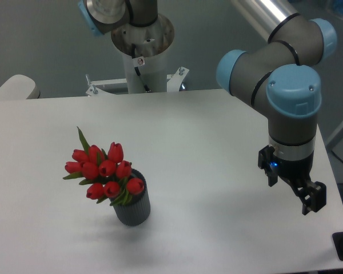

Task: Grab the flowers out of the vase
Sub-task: 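Open the gripper and raise it away from the table edge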

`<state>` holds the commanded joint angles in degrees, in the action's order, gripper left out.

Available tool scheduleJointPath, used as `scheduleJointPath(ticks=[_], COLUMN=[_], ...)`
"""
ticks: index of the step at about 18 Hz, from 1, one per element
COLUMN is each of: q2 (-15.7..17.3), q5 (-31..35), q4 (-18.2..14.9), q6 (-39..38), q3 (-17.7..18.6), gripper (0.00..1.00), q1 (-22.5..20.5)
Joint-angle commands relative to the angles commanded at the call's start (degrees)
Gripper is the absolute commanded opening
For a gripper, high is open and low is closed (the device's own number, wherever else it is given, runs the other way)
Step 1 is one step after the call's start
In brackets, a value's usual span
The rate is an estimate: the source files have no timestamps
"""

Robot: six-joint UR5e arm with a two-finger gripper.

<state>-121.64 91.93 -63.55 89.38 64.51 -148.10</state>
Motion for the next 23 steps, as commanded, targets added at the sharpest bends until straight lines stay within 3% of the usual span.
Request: scheduleJointPath(ticks=[3, 8, 13, 20, 23], q2=[1.3, 4.1, 7.4, 11.4, 12.4], q5=[-1.0, -10.0, -20.7, -37.9, -42.9], q4=[0.0, -0.1, -0.1, -0.3, 0.3], q6=[0.1, -1.4, -4.0, -4.0, -7.8], q3=[1.9, 5.9, 10.5, 18.9, 21.5], gripper=[1.0, 1.0, 1.0, 1.0, 1.0], q1=[-0.1, -1.1, -3.3, -9.9, -10.5])
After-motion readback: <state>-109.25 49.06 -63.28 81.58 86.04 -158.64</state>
